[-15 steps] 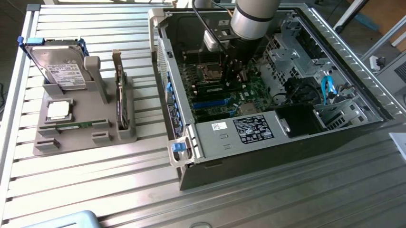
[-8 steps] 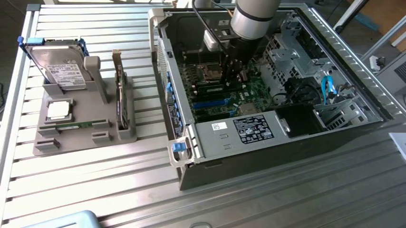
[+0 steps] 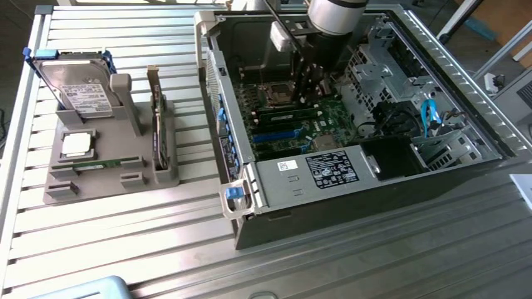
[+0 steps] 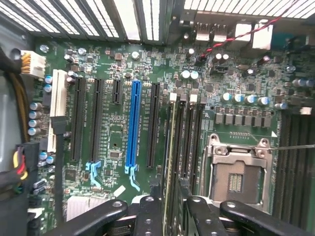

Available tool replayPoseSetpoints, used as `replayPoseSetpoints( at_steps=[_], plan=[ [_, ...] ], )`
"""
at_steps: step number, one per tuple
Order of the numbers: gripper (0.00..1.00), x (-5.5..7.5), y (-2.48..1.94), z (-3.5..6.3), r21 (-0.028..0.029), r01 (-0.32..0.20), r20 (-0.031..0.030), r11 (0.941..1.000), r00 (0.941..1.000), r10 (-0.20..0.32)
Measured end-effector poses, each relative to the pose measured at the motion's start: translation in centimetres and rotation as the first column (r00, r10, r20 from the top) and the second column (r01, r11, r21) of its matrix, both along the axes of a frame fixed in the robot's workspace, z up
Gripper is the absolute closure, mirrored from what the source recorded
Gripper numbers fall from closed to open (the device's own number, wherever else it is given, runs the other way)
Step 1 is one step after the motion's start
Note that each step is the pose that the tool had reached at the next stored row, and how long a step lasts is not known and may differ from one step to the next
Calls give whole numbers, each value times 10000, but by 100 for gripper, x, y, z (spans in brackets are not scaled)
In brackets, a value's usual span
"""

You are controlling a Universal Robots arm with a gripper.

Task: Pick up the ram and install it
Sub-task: 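Insert the ram into the slot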

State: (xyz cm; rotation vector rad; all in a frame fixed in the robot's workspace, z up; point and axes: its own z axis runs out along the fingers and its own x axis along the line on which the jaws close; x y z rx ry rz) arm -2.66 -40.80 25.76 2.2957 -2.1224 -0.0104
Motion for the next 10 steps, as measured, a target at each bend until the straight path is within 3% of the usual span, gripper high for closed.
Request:
replayPoseSetpoints(
  at_steps=[4,8,9,10],
  plan=[
    [73,-2,1,52,-88,0,-2,10000,10000,0],
    [73,-3,1,143,-97,-1,-1,10000,10000,1],
    [73,-3,1,183,-128,-1,0,9999,10000,1],
    [73,-3,1,212,-214,1,0,9998,10000,-1]
  ],
)
